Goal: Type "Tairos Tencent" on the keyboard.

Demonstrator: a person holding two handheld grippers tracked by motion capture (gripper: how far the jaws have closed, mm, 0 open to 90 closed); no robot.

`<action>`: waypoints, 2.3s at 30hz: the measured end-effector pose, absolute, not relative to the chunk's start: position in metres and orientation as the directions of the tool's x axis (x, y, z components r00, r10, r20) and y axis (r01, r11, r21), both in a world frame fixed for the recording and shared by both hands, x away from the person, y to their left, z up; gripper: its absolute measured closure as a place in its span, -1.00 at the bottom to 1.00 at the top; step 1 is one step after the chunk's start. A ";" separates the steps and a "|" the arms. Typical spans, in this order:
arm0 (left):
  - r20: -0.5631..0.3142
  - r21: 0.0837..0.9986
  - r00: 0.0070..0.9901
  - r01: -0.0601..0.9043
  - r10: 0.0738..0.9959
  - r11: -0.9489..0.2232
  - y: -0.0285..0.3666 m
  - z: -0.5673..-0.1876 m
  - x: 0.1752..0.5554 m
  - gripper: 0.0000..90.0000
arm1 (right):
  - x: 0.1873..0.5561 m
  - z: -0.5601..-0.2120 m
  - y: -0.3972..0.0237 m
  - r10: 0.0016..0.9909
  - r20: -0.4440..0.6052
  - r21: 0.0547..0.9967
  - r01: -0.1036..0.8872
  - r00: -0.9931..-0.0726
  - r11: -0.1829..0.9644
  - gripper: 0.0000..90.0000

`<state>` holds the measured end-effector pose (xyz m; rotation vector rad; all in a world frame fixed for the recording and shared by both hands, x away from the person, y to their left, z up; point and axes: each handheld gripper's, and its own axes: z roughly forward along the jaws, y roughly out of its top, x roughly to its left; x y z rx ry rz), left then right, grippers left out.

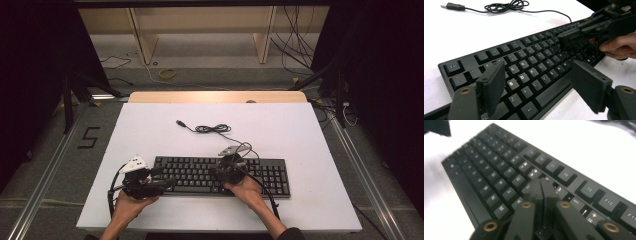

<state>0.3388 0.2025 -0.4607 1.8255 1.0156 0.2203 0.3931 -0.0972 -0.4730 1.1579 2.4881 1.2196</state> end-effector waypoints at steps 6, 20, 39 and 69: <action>-0.276 0.827 0.622 0.542 0.733 -0.148 0.204 -0.461 0.340 -0.37 | 0.390 -0.464 -0.103 0.681 0.216 0.750 0.565 -0.700 0.343 0.84; -0.276 0.814 0.573 0.567 0.771 -0.131 0.208 -0.465 0.352 0.03 | 0.377 -0.456 -0.110 0.650 0.235 0.773 0.545 -0.723 0.326 0.15; -0.230 0.770 0.581 0.599 0.781 -0.220 0.196 -0.471 0.361 0.75 | 0.360 -0.449 -0.118 0.635 0.217 0.806 0.503 -0.742 0.312 -0.17; -0.218 0.717 0.594 0.636 0.775 -0.286 0.188 -0.479 0.369 0.99 | 0.339 -0.448 -0.131 0.629 0.200 0.828 0.473 -0.751 0.301 -0.25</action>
